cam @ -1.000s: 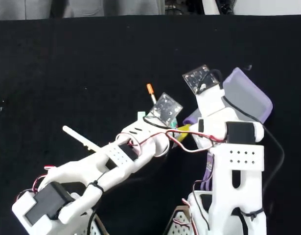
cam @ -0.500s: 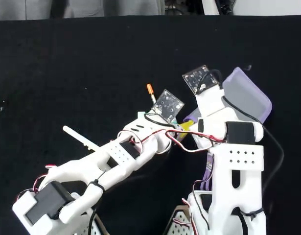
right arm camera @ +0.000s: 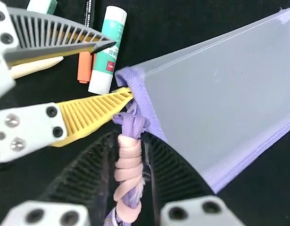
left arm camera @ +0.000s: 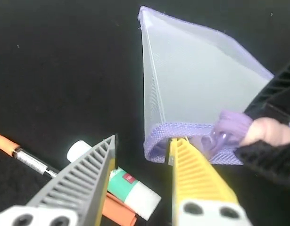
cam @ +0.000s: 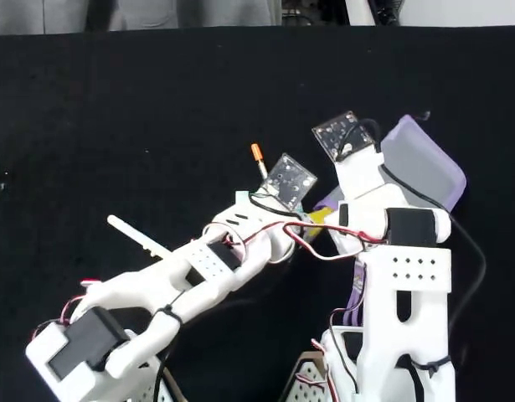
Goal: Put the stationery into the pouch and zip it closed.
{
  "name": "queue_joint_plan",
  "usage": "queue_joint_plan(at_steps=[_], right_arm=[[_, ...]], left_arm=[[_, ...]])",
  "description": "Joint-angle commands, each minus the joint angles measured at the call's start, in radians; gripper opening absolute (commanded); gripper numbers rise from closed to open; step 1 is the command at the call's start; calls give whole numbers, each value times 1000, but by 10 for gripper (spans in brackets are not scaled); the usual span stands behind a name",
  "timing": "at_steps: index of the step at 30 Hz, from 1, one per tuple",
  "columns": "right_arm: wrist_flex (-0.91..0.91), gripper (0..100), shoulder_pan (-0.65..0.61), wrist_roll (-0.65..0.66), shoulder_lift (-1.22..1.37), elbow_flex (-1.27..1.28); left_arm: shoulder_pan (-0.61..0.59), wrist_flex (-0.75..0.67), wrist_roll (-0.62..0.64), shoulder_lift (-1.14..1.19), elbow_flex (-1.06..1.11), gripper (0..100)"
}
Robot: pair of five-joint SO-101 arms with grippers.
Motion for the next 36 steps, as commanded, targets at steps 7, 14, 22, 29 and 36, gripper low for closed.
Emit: queue_joint_plan(at_steps=[7,14,22,29,36], right_arm=[[-2,11,12,9,-28,-25],[-2,11,12,9,-28,-27],[-2,11,14,9,-31,-28],[-2,11,61,9,-31,-53],[-2,11,100,34,-31,-58]], left_arm=[[18,-21,12,97,-180,148],[12,-26,5,101,-196,29],[-94,-26,3,98,-196,29],[-231,-21,-28,98,-209,29],[-331,-20,-107,97,-211,29]])
